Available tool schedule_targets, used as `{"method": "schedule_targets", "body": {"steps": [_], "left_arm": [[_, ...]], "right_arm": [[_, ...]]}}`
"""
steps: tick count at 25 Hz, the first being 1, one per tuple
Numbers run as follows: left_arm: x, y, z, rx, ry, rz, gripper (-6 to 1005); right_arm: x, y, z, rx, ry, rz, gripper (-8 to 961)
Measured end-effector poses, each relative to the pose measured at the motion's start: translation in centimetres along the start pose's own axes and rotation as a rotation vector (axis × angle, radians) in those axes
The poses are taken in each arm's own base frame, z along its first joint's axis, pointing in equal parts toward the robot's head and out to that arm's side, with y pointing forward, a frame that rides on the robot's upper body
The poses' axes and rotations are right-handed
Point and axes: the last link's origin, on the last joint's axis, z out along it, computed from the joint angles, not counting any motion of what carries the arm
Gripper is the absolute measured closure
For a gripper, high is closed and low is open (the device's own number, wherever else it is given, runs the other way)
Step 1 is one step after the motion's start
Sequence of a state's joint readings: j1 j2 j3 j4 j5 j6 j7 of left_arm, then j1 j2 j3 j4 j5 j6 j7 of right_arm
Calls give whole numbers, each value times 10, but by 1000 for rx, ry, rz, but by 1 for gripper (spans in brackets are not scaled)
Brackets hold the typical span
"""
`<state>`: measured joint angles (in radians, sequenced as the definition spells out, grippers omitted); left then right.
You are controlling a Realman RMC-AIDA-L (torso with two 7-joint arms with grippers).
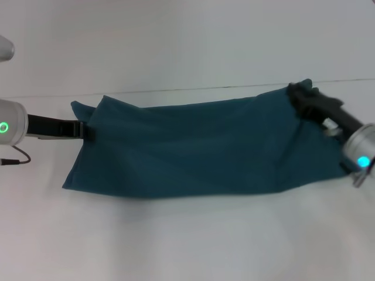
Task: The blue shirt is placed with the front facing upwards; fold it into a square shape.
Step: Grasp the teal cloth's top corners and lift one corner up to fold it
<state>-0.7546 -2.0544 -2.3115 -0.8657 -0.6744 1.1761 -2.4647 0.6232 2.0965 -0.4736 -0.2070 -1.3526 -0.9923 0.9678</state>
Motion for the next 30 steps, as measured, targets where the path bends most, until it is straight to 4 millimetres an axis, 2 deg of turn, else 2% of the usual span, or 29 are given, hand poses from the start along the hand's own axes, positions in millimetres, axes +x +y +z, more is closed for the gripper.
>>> {"method": "schedule_targets", "body": {"steps": [5, 10, 15, 20, 30], "left_arm": [[0, -5, -5, 0, -3, -16, 973], [0, -13, -14, 1, 10, -40, 973], [3, -14, -22, -4, 18, -39, 974], [9, -8, -29, -40, 32, -31, 974], [21, 9, -36, -117, 75, -11, 974]], "right_arm": [[16, 28, 15, -50, 32, -82, 764], [20, 42, 24, -83, 53, -100, 910], [26, 54, 32, -89, 76, -124, 954], [32, 64, 45, -64, 125, -141, 950], [42, 109, 75, -118, 246, -205, 943]]}}
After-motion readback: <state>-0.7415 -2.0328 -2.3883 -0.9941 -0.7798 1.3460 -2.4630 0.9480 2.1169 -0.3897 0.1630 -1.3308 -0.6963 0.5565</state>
